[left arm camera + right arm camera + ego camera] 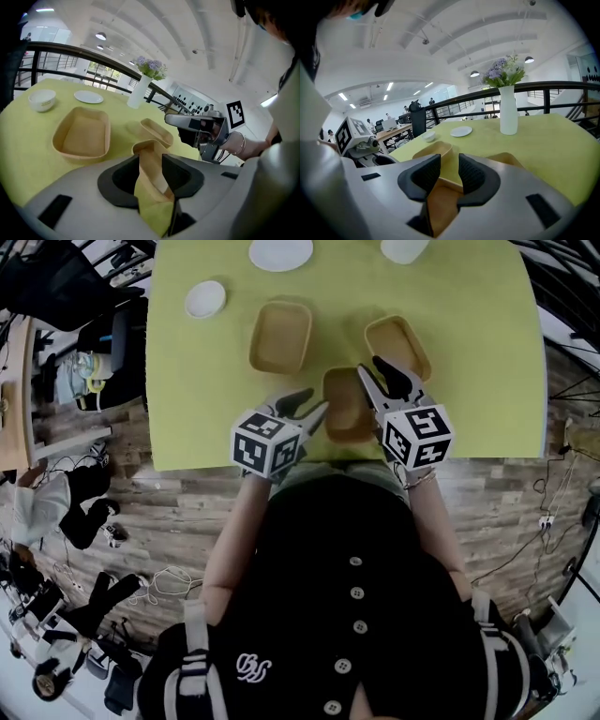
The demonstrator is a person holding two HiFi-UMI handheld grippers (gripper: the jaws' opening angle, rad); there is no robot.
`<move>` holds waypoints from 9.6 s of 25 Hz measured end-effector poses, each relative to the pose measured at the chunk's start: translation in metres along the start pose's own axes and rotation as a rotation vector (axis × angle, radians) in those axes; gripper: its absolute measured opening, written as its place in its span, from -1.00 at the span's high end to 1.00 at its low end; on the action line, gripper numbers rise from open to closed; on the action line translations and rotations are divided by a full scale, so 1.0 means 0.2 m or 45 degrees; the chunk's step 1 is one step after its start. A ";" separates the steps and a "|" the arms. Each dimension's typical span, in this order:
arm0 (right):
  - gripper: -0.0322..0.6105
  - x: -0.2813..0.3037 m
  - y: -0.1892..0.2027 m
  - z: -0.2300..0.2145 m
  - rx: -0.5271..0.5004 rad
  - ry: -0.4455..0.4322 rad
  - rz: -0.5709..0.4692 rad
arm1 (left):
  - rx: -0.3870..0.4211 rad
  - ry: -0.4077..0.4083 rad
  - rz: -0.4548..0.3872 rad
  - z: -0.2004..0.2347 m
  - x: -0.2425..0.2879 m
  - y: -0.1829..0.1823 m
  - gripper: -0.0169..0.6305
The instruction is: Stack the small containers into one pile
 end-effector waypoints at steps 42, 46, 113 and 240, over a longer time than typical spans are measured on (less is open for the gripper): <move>0.61 -0.05 0.20 0.01 -0.022 -0.130 0.079 | -0.314 -0.207 0.042 0.07 0.16 0.25 0.68; 0.64 -0.05 0.17 -0.01 -0.032 -0.130 0.066 | -0.293 -0.256 0.057 0.05 0.17 0.23 0.84; 0.67 0.23 0.11 -0.07 0.013 -0.072 0.082 | -0.156 -0.474 -0.076 0.85 -0.01 -0.45 0.86; 0.79 0.58 -0.01 0.17 0.605 -0.075 0.013 | -0.087 -0.377 -0.280 0.64 -0.42 -0.23 0.47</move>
Point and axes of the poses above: the fingertips, and each gripper's own axes: x forward along the fingers, z to its left, y out of its underside, the point moved 4 cm from there along -x, backward along the fingers, and after that the axes turned 12 degrees about -z, right-handed, at the moved point
